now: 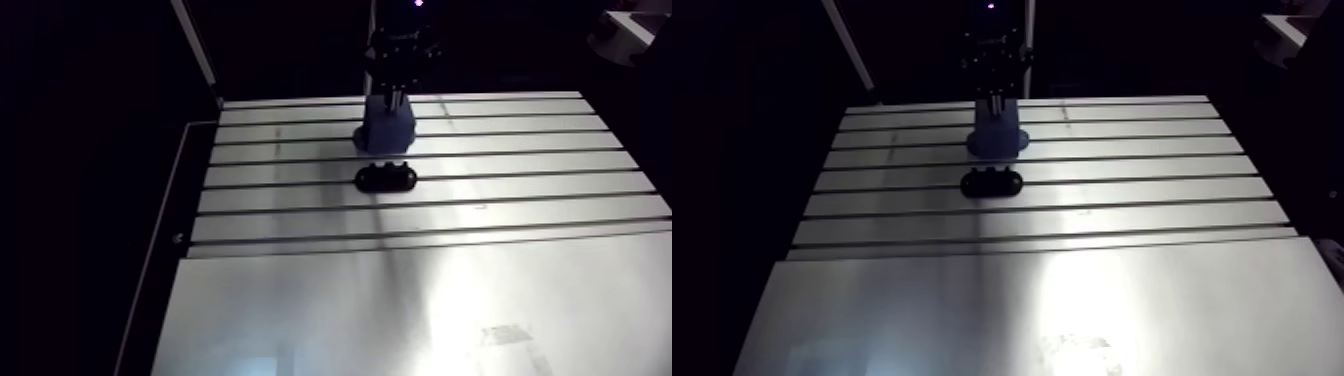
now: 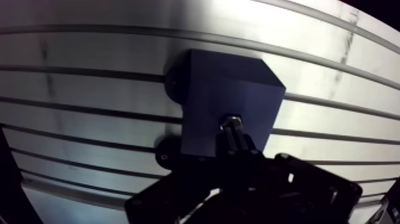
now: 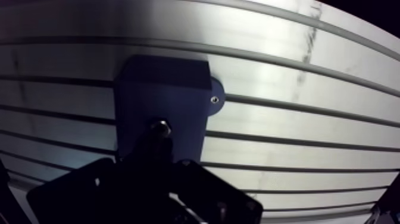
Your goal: Pick up the M10 bolt and insert it into the hex recess until seated.
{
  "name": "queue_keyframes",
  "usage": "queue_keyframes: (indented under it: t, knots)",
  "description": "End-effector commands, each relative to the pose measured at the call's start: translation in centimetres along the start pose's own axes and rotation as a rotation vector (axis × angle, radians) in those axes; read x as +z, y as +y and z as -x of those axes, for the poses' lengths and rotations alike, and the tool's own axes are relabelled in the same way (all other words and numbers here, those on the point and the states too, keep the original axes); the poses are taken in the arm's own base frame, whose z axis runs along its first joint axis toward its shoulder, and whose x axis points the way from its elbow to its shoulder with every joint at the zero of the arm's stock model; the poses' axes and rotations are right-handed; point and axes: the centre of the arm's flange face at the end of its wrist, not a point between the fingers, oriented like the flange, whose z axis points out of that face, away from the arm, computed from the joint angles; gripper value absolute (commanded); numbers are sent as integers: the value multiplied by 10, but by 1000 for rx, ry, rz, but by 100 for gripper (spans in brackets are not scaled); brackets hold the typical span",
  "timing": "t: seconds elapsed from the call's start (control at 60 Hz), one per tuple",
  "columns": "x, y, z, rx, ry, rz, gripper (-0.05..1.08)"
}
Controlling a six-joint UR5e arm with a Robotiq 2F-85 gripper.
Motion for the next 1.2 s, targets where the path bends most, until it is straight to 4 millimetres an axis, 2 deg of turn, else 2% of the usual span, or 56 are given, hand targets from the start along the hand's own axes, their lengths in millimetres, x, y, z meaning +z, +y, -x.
queue_keyframes:
  t: [0.017,1.2]
  knots:
    - [2,1,-1,-6,-2,-1,104]
    - [6,0,1,-8,-11,-1,103]
